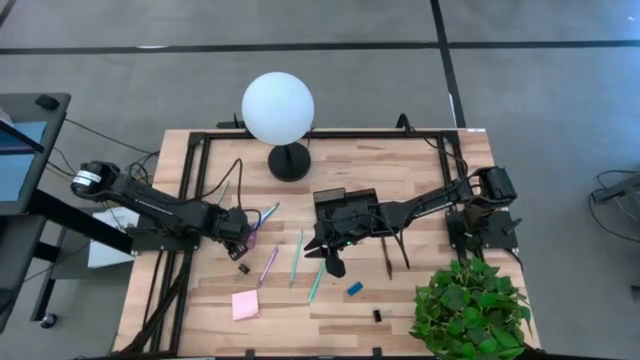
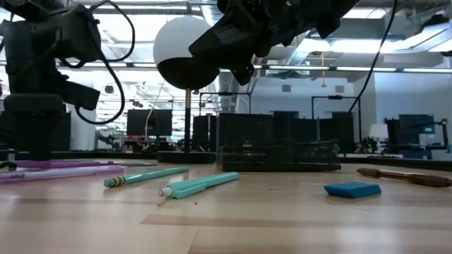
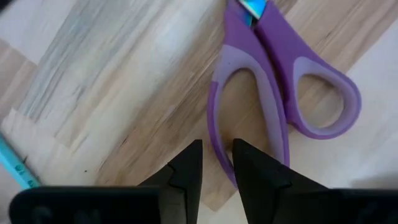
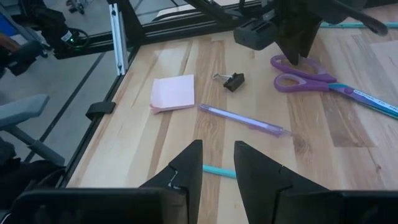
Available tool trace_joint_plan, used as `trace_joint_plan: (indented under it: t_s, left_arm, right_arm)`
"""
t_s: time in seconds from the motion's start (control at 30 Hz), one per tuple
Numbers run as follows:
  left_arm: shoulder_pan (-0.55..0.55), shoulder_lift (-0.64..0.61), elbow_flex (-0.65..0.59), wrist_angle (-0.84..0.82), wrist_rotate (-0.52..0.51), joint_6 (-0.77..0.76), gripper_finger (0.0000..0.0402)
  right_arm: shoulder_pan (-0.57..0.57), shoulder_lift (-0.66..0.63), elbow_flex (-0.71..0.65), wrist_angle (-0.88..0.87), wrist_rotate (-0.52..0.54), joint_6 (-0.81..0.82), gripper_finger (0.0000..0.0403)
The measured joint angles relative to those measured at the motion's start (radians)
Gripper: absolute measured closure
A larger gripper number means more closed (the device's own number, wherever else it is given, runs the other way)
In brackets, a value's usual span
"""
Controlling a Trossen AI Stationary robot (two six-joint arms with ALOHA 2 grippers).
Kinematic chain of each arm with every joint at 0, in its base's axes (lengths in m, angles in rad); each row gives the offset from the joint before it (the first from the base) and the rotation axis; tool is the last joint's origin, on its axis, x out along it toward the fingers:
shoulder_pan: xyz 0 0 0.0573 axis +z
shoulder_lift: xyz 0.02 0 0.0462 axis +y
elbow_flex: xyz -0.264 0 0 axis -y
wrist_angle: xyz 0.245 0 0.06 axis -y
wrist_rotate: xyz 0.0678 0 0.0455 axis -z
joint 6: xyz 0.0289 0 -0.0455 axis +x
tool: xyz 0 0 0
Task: Pick and place office supplies into organizer
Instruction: Put the purple scissors into the black desk organizer
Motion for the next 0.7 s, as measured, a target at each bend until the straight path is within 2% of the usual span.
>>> trace_joint_plan:
  t_s: [0.3, 0.5, 0.7]
  left_arm:
    - [0.000, -0.003, -0.022, 0.026, 0.009, -0.005, 0.0323]
    - [0.000, -0.002, -0.019, 0.034, 0.023, 0.008, 0.0387]
    - [0.000, 0.002, 0.032, -0.022, 0.031, 0.046, 0.0395]
  right_arm:
    - [0.000, 0.000, 0.000, 0.000, 0.000, 0.000, 0.0315]
    - [0.000, 0.000, 0.000, 0.018, 0.006, 0.017, 0.0315]
    - [0.000, -0.002, 0.000, 0.070, 0.030, 0.026, 0.0315]
